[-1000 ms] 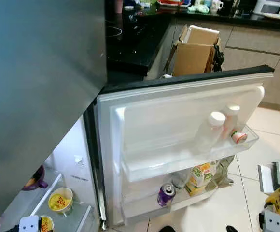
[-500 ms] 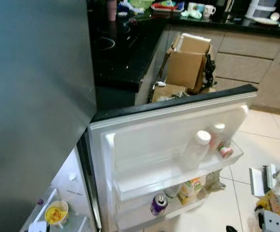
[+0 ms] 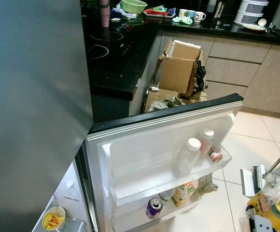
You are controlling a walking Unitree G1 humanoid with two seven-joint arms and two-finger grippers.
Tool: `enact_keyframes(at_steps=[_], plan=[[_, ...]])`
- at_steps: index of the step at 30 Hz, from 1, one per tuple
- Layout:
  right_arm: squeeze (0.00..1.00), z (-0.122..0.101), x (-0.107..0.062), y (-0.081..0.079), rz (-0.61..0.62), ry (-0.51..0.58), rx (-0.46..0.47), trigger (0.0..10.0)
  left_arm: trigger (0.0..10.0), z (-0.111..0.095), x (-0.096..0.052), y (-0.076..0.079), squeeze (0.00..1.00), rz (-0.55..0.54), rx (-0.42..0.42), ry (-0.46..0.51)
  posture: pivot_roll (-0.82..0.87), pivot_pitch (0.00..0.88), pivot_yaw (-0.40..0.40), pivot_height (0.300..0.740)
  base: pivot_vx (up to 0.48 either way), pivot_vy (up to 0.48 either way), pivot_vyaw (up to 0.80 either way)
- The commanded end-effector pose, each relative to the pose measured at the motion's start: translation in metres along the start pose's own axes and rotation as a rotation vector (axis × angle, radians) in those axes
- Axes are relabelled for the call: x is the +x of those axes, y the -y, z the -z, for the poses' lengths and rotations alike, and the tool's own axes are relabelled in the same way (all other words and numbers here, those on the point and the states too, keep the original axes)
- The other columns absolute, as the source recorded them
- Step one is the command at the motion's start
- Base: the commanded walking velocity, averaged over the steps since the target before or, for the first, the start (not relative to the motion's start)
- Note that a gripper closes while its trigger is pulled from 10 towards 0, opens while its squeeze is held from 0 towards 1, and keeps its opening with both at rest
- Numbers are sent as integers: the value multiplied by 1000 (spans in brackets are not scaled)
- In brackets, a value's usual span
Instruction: Restocking fridge
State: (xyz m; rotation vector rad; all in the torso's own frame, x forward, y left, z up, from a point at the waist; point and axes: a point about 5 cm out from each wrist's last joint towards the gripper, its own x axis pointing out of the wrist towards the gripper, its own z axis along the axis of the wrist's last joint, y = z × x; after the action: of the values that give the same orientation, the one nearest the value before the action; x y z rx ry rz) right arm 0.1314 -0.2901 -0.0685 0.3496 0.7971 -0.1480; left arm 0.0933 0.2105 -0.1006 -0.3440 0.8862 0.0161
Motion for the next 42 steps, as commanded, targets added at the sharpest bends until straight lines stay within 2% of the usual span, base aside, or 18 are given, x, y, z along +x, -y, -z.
enact_keyframes(at_steps=[1,8,11,15,22,30,32,33,37,38,40,41,42], plan=[[0,17,-2,0,46,-89,-13,10000,10000,13,-1,6,0,7,-42,-60,-23,0,-73,740,0,0,0],[0,46,-7,-5,90,-191,-4,10000,10000,15,5,19,0,53,-79,-78,-19,0,-79,740,0,-411,0],[0,47,-8,-5,92,-196,-5,10000,10000,14,6,20,0,54,-84,-74,-19,0,-79,740,0,-480,0],[0,45,-5,-7,104,-206,-36,10000,10000,4,13,26,0,62,-74,-64,-25,0,-77,740,0,-480,0],[0,38,-1,-9,116,-196,-99,10000,10000,-1,16,27,0,73,-57,-72,-34,0,-72,740,0,-480,0],[0,38,-1,-9,120,-194,-106,10000,10000,-2,16,27,0,74,-56,-71,-35,0,-70,740,0,-480,0],[0,35,-1,-7,146,-185,-143,10000,10000,-2,16,27,0,76,-53,-75,-41,0,-62,740,0,-480,0],[0,32,-1,-4,178,-177,-204,10000,10000,0,15,25,0,75,-47,-83,-41,0,-62,740,0,-428,0],[0,29,-1,-4,191,-158,-245,10000,10000,1,14,24,0,67,-39,-86,-43,0,-60,740,0,-214,0],[0,28,0,-4,186,-150,-256,10000,10000,1,14,24,0,62,-34,-87,-43,0,-60,740,0,0,0],[0,29,0,-8,82,-156,-201,10000,10000,0,14,24,0,58,-25,-85,-44,0,-60,740,0,0,0],[0,29,0,-8,82,-156,-201,10000,10000,0,14,24,0,58,-25,-85,-44,0,-60,740,0,0,0],[0,31,0,-11,29,-165,-197,10000,10000,0,14,24,0,61,-29,-83,-44,0,-60,740,0,0,706]])
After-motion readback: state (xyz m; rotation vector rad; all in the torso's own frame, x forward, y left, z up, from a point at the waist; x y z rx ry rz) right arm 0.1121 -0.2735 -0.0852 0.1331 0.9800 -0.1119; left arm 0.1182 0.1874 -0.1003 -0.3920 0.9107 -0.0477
